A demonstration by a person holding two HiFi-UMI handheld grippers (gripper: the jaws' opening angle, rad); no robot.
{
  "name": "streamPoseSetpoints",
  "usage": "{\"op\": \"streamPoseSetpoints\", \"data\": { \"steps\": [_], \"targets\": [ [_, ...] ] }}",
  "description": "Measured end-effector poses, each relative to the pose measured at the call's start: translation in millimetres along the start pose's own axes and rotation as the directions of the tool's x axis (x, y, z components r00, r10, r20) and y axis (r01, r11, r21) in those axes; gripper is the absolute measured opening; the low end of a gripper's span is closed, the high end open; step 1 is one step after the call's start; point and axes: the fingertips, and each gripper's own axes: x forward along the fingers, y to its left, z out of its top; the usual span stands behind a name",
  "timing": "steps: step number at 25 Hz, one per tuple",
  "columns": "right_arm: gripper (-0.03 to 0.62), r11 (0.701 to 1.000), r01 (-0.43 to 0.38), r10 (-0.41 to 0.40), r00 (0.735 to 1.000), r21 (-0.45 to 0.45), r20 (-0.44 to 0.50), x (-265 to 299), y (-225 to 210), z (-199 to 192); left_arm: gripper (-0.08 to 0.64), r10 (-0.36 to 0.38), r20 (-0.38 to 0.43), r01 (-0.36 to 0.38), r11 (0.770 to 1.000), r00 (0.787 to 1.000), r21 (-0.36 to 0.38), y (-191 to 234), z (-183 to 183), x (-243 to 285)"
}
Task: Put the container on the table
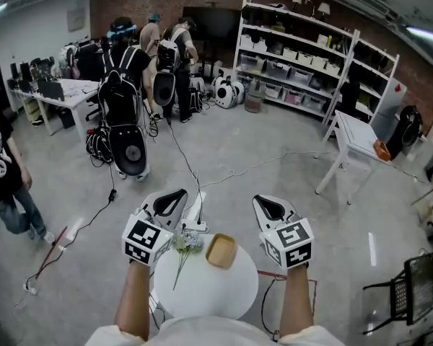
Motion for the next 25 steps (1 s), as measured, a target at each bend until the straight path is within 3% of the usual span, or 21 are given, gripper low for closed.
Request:
{"op": "streamPoseSetpoints", "data": {
  "steps": [6,25],
  "targets": [
    [0.012,1.0,-0.003,0.003,1.0,-0.022,0.022,-2,2,7,0.02,-0.012,0.01,0.012,0.999,1.0,0.038,-10,6,-1],
    [0.012,0.999,-0.016,0.017,1.0,-0.04,0.019,5,8,6,0.02,-0.003,-0.004,0.003,1.0,1.0,0.03,-5,-3,-4]
  ]
}}
